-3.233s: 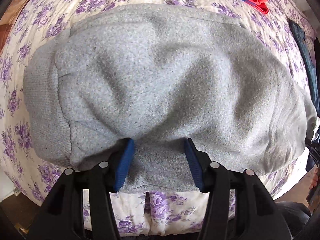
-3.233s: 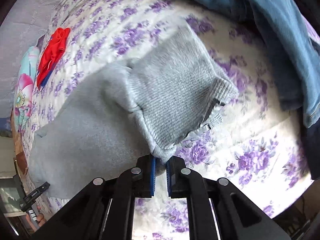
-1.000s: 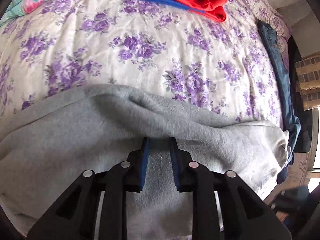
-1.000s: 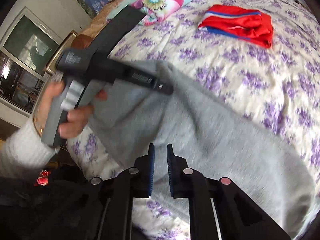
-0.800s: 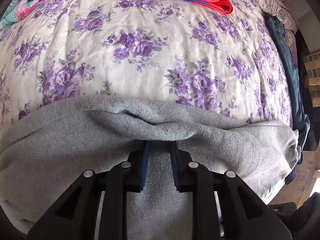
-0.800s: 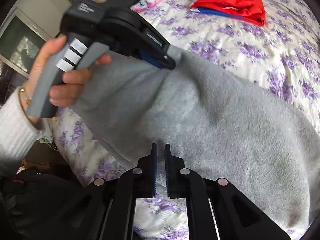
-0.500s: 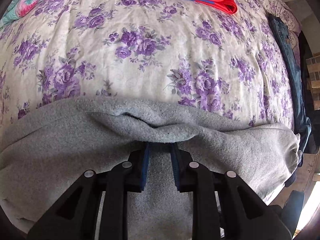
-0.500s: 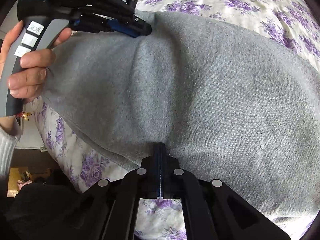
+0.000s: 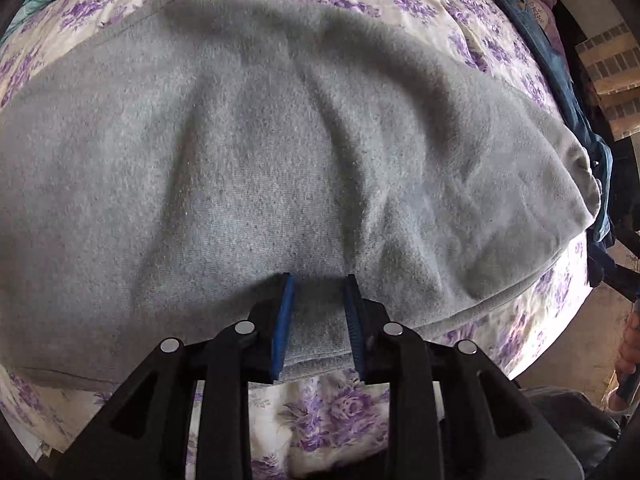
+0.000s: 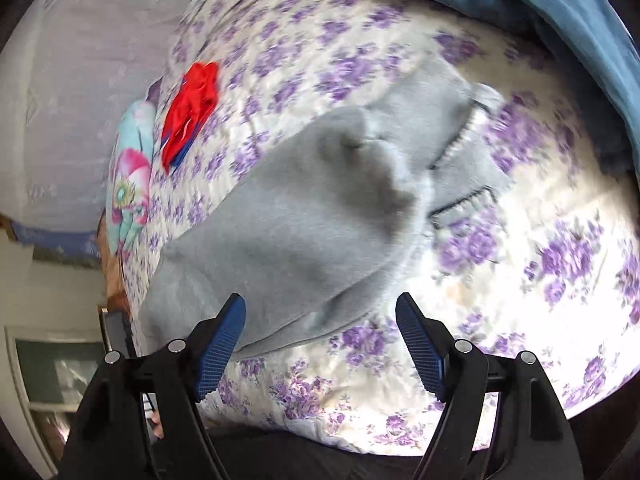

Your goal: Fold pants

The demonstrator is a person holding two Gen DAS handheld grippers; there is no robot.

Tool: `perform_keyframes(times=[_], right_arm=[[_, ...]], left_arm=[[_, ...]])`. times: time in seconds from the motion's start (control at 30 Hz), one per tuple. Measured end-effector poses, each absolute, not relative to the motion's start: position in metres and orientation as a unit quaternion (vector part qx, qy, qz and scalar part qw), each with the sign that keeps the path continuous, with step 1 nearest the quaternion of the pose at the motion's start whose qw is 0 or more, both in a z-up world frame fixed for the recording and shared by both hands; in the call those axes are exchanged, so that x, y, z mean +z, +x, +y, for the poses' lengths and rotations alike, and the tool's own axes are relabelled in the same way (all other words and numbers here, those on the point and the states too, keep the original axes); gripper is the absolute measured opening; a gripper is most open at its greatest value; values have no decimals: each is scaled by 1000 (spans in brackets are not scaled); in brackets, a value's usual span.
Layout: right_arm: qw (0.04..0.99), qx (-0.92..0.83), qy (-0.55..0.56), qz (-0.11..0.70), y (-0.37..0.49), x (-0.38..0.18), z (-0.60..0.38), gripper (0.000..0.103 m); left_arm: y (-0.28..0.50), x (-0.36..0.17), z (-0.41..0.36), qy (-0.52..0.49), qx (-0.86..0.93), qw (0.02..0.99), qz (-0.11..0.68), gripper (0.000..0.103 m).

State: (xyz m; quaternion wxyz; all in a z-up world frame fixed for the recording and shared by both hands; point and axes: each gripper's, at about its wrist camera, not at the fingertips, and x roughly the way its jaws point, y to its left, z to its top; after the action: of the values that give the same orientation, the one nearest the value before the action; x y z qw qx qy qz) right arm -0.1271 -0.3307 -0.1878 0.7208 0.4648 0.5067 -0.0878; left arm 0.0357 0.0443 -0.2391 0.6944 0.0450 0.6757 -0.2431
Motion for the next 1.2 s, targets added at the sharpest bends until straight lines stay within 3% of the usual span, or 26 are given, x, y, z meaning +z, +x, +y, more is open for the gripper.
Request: perform_keyframes(times=[0.47, 0.5, 0.53, 0.57, 0.87, 1.03, 1.2], right_arm=[[699, -86, 567, 427, -115, -255, -368, 82], [706, -81, 567, 416, -112, -254, -369, 75], [716, -86, 552, 419, -110, -252, -369, 25], [719, -78, 545, 423, -108, -253, -368, 23], [747, -104, 489, 439, -103, -236, -358, 22], [745, -100, 492, 440, -103, -237, -359, 23], [745, -100, 489, 442, -104, -236, -359, 23]], left_arm=[[37, -240, 48, 53, -250, 684, 684, 25], [37, -239, 46, 61, -249, 683, 683, 25], [37, -237, 44, 70, -249, 683, 683, 25], [38, -235, 39, 77, -248, 682, 683, 25], [35, -164, -41, 72, -374, 676, 631, 25], [33, -176, -126, 53, -407, 661, 628, 23], [20, -210, -167, 55, -410, 635, 652, 15]])
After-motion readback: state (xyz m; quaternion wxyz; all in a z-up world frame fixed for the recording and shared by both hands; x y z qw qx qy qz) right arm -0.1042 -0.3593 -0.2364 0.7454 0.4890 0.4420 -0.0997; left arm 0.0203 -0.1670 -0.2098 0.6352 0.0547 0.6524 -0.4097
